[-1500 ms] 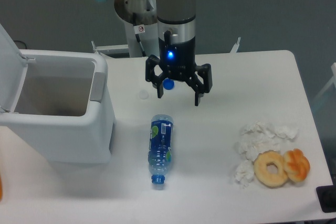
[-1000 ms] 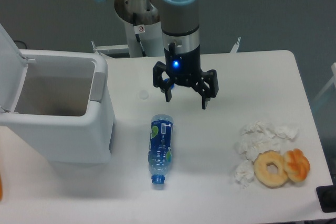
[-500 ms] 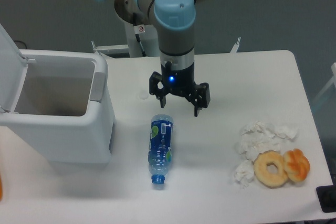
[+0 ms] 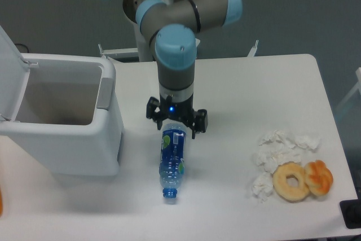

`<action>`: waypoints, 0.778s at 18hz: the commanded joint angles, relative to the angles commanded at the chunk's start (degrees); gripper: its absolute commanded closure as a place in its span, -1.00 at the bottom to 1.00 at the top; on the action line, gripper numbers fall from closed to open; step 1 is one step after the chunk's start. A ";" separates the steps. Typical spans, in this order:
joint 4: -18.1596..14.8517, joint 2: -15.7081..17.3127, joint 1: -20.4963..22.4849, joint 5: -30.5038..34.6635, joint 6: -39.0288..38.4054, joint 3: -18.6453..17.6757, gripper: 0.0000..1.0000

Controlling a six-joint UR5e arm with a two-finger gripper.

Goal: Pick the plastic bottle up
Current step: 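Lower the gripper over the bottle's label and close on it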

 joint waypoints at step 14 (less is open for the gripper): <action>0.53 -8.44 -1.05 -1.05 -4.31 6.07 -1.00</action>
